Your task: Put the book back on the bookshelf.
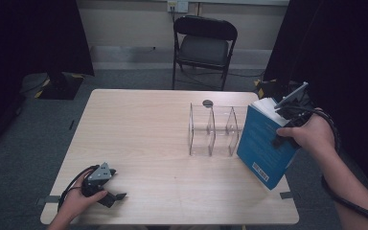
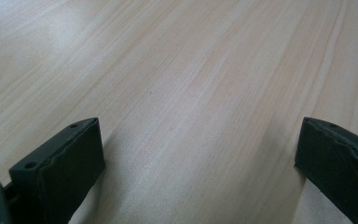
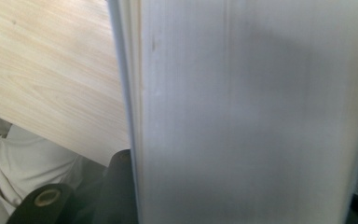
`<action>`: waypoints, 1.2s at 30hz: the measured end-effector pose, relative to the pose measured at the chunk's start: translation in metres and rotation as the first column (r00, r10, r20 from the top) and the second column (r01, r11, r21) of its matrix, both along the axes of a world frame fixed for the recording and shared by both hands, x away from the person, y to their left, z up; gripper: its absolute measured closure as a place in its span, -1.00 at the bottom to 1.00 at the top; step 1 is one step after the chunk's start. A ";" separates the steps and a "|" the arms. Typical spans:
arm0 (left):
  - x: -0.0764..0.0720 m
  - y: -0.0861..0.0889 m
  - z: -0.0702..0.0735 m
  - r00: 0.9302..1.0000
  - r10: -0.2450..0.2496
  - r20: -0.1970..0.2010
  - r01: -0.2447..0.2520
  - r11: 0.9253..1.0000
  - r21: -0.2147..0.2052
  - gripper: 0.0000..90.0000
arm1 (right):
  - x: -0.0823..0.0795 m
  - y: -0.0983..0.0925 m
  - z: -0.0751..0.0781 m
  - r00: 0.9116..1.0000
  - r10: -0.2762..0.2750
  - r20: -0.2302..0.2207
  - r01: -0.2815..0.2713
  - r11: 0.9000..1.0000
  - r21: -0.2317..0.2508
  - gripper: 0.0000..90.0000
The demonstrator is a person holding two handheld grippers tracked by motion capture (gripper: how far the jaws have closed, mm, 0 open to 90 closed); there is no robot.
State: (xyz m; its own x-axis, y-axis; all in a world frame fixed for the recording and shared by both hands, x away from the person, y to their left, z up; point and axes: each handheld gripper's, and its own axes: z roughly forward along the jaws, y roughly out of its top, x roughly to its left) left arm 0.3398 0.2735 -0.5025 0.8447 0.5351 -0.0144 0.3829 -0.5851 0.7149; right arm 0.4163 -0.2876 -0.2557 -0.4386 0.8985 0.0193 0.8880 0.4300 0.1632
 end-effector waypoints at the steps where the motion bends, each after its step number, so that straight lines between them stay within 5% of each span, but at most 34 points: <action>1: 0.000 0.000 0.000 1.000 -0.001 0.000 0.001 1.000 0.002 -1.00 | 0.002 0.000 0.000 1.000 -0.004 0.010 0.004 1.000 -0.003 0.37; 36: 0.000 0.000 0.000 1.000 0.003 0.003 -0.003 1.000 0.010 -1.00 | 0.039 0.009 0.000 0.989 -0.145 0.025 0.145 0.989 0.012 0.37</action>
State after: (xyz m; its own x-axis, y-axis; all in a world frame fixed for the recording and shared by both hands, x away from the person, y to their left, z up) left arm 0.3395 0.2733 -0.5022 0.8430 0.5379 -0.0060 0.3824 -0.5914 0.7099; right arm 0.4557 -0.2787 -0.2562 -0.3045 0.9523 0.0195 0.9363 0.2954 0.1901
